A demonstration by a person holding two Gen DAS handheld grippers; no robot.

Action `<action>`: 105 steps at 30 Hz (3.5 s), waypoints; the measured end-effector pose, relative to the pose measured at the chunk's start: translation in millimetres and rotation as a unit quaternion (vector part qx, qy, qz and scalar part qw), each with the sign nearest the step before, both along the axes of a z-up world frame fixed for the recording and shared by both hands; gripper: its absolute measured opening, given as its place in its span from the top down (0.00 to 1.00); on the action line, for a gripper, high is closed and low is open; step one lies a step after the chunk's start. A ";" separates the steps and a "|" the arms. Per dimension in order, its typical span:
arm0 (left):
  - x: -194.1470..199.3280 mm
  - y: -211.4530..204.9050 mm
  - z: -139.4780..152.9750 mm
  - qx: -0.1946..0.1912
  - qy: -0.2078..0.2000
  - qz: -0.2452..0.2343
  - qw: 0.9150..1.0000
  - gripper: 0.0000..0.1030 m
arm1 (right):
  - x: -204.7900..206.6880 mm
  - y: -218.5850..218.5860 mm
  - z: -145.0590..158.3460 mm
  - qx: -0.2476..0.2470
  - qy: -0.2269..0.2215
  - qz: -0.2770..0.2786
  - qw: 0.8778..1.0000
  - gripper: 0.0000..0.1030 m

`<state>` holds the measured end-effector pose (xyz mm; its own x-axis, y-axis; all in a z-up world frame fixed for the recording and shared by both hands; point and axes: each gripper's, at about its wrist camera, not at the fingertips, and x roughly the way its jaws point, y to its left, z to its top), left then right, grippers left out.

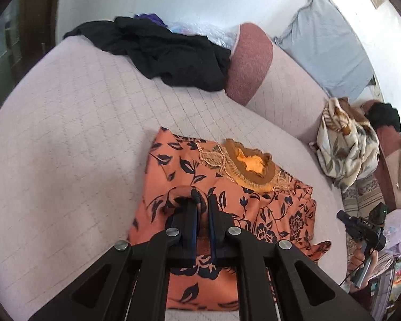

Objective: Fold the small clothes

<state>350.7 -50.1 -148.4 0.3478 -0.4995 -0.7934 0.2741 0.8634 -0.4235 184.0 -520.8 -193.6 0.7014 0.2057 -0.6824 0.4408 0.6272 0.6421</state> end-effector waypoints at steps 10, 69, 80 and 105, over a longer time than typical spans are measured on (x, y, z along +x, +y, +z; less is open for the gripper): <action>-25.0 20.6 -0.3 0.017 -0.004 0.020 1.000 0.93 | -60.6 9.7 -40.7 0.019 0.000 -0.007 1.000 0.19; 5.3 26.0 -110.3 0.061 0.041 0.201 0.977 0.33 | 261.3 172.2 -75.4 -0.244 0.118 0.097 0.958 0.56; -10.8 60.9 -94.0 0.088 0.026 0.233 0.968 0.33 | 231.9 283.7 -8.6 -0.217 -0.015 0.226 0.950 0.56; -32.0 3.2 -71.8 0.178 -0.070 0.119 0.974 0.32 | 110.8 182.4 -26.0 -0.216 0.050 0.068 0.973 0.61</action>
<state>318.6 -46.9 -220.1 0.5364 -0.0931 -0.8388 0.0823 0.9949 -0.0578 294.8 -338.4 -219.6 0.6137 -0.0298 -0.7890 0.3815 0.8861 0.2632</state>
